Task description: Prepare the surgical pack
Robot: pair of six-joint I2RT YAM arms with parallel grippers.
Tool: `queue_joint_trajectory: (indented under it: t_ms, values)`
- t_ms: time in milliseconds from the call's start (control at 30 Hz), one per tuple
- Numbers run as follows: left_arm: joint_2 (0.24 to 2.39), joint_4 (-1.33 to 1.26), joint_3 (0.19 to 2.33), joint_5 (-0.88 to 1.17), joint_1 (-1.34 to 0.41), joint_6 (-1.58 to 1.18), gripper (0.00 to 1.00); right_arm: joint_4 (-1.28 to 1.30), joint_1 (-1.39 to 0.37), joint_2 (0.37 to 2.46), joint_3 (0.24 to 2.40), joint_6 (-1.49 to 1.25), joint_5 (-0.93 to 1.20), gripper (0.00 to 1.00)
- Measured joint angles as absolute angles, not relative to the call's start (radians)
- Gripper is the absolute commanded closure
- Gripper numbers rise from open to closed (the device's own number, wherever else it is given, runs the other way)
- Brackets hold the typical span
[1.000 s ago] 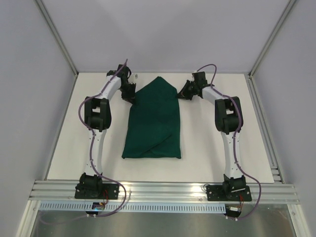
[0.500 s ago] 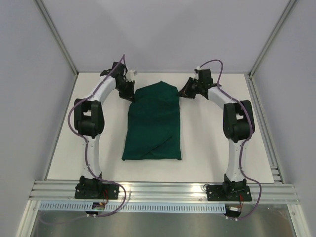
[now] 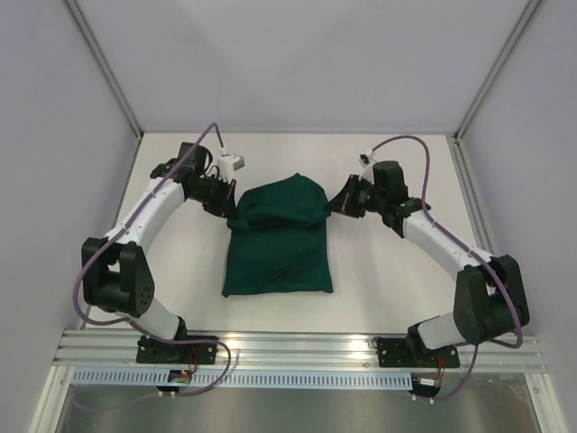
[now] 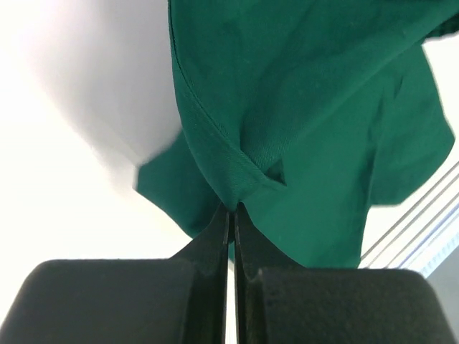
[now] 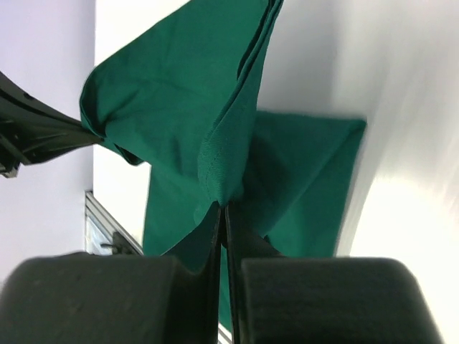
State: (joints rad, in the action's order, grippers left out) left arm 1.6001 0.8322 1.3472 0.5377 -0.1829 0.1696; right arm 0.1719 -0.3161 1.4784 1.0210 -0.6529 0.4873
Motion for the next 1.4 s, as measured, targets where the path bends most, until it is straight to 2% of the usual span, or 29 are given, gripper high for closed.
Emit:
queue_joint_trajectory:
  t_ms: [200, 267, 300, 367, 400, 500, 567, 700, 800, 933, 1100, 1267, 1400]
  values:
    - [1.467, 0.826, 1.091, 0.57, -0.183, 0.34, 1.0, 0.135, -0.411, 1.318, 0.769, -0.686, 0.41, 1.0]
    - [1.43, 0.829, 1.026, 0.573, -0.183, 0.393, 1.0, 0.118, -0.439, 1.271, 0.68, -0.701, 0.383, 0.96]
    - [1.417, 0.829, 1.0, 0.574, -0.183, 0.415, 1.0, 0.11, -0.449, 1.254, 0.638, -0.712, 0.373, 0.87]
    - [1.413, 0.827, 0.968, 0.575, -0.183, 0.448, 1.0, 0.096, -0.458, 1.236, 0.57, -0.729, 0.366, 0.78]
    - [1.42, 0.826, 0.96, 0.574, -0.183, 0.461, 1.0, 0.096, -0.459, 1.233, 0.542, -0.735, 0.363, 0.59]
    - [1.448, 0.824, 0.955, 0.572, -0.183, 0.497, 1.0, 0.138, -0.458, 1.216, 0.503, -0.739, 0.346, 0.28]
    - [1.456, 0.821, 0.955, 0.572, -0.183, 0.519, 1.0, 0.191, -0.457, 1.166, 0.508, -0.715, 0.316, 0.21]
    - [1.457, 0.814, 0.947, 0.57, -0.183, 0.559, 1.0, 0.306, -0.446, 1.053, 0.602, -0.614, 0.253, 0.19]
    - [1.457, 0.805, 0.941, 0.563, -0.183, 0.58, 1.0, 0.332, -0.428, 1.087, 0.763, -0.521, 0.236, 0.19]
    - [1.457, 0.801, 0.941, 0.556, -0.183, 0.592, 1.0, 0.356, -0.419, 1.346, 1.073, -0.422, 0.279, 0.25]
    - [1.451, 0.794, 0.941, 0.548, -0.183, 0.593, 1.0, 0.384, -0.419, 1.789, 1.439, -0.356, 0.379, 0.3]
    - [1.448, 0.786, 0.939, 0.542, -0.183, 0.59, 1.0, 0.488, -0.42, 2.098, 1.638, -0.334, 0.477, 0.34]
    - [1.448, 0.77, 0.925, 0.54, -0.183, 0.589, 1.0, 0.519, -0.42, 2.193, 1.641, -0.34, 0.546, 0.33]
